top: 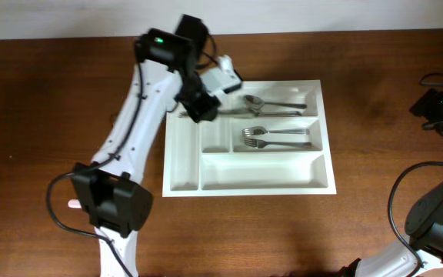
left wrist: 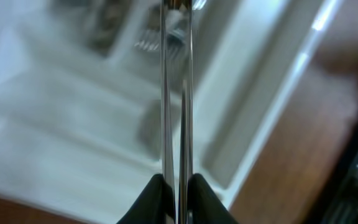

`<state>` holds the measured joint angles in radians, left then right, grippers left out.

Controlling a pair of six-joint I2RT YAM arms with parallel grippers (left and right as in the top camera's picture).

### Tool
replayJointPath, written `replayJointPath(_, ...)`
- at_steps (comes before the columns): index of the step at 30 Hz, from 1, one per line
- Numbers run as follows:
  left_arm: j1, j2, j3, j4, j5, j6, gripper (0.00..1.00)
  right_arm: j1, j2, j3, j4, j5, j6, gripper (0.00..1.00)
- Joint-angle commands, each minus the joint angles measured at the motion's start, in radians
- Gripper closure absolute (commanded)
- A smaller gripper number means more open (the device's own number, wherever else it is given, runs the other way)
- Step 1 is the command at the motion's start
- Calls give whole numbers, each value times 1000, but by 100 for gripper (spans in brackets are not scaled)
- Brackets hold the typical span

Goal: Pack container
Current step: 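Lift the tongs and carry them over the tray with the left gripper, then lower the tongs into the long bottom compartment and open the left gripper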

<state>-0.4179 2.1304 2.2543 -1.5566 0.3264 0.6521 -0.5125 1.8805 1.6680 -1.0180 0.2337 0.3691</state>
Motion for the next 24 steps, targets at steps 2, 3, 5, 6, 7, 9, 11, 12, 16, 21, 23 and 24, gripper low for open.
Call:
replayJointPath(2,-85,-3,23,-45,101,106,84,2,3,17,1,2,2,1)
replayJointPath(3,-104,-3,23,-52,117,124,84,2,3,17,1,2,2,1)
replayJointPath(5,-138,-3,22,-50,135,136,84,2,3,17,1,2,2,1)
replayJointPath(6,-154,-3,23,-47,135,140,84,2,3,17,1,2,2,1)
replayJointPath(7,-173,-2,23,-42,135,150,83,2,3,17,1,2,2,1)
replayJointPath(9,-204,-2,22,-22,135,150,83,2,3,17,1,2,2,1)
replayJointPath(11,-231,-2,21,2,134,150,83,2,3,17,1,2,2,1)
replayJointPath(12,-246,-2,21,16,134,150,84,2,3,17,1,2,2,1)
replayJointPath(16,-283,-2,14,66,134,150,85,2,3,17,1,2,2,1)
replayJointPath(21,-286,-2,-29,123,135,119,84,2,3,17,1,2,2,1)
replayJointPath(23,-286,0,-56,131,134,120,84,2,3,17,1,2,2,1)
replayJointPath(24,-286,0,-71,134,134,120,84,2,3,17,1,2,2,1)
